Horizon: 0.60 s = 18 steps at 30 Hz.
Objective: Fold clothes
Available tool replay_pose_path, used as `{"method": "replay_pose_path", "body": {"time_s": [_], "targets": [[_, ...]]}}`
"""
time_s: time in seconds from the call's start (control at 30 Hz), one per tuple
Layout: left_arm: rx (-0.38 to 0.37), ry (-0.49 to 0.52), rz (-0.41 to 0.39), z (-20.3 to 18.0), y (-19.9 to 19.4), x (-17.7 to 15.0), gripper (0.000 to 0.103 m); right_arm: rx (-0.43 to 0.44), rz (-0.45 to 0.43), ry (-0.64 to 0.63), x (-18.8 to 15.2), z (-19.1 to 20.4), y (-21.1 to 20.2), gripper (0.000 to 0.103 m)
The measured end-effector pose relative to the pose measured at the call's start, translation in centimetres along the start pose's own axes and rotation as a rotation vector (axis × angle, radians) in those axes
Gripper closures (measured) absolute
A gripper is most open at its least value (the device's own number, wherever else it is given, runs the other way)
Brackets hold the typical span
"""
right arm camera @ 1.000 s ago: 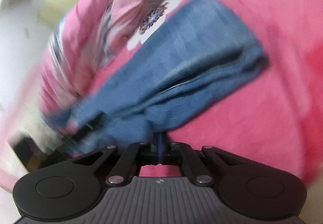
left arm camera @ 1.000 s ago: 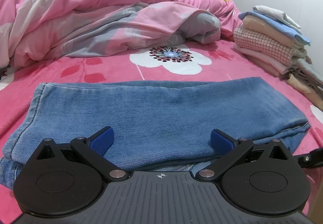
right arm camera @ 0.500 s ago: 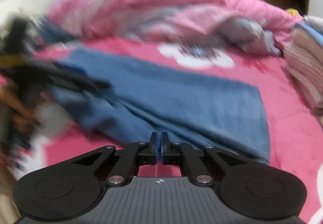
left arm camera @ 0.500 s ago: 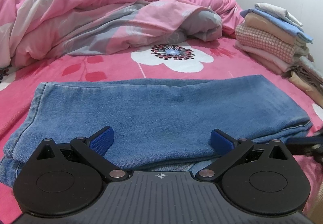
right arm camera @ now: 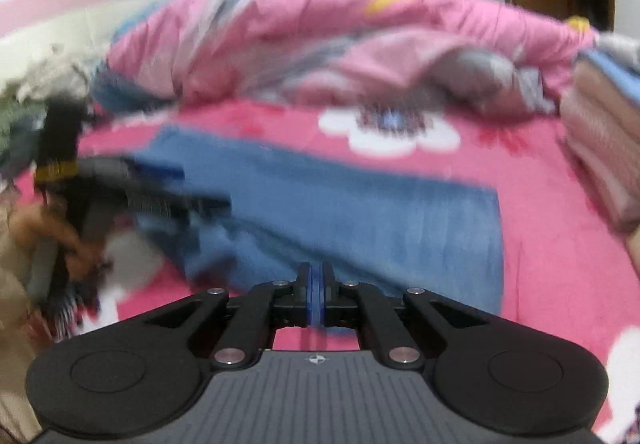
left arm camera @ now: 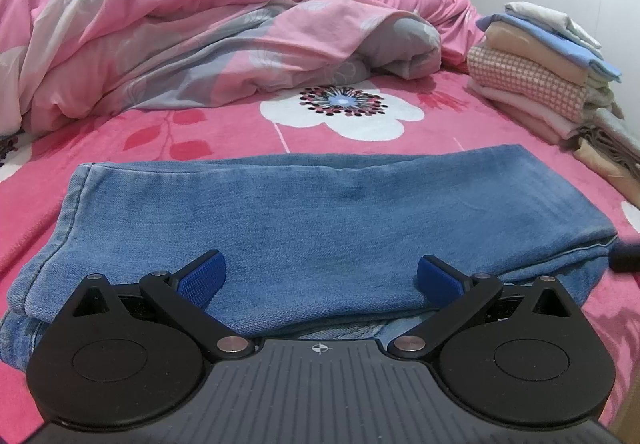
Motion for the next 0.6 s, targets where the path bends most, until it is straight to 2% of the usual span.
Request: {"method": "replay_pose_path", "body": {"time_s": [0.13,0.27,0.33,0.4,0.6], "targets": [[-0.002,0.001,0.0,0.0,0.1,0.0,0.0,-0.071,-0.044,0.058,1.3,-0.5,2.5,0.1],[-0.003,0.002,0.001,0.1,0.1,0.0,0.0,-0.09,-0.056,0.129,1.2,-1.5,5.1,0.1],[-0.003,0.002,0.003,0.1,0.1,0.0,0.0,-0.103,-0.033,0.129,0.2,-1.9,6.5,0.088],[-0.002,0.002,0.004,0.0,0.0,0.1,0.0,-0.103,-0.036,0.133,-1.1,-2.5,7.5,0.085],[0.007,0.001,0.001,-0.1,0.1,0.0,0.0,-0.101,-0.078,0.113,-1.9,-2.3,7.3,0.085]]}}
Point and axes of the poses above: each gripper's, at about its wrist camera, not at the fingertips, and y roughly the way its jaws point, z to its left, x to its top, the point moved 2 cm from there along y, roughly the way its jaws point, and after that the axes turned 9 degrees about y, right-handed, at the moved point
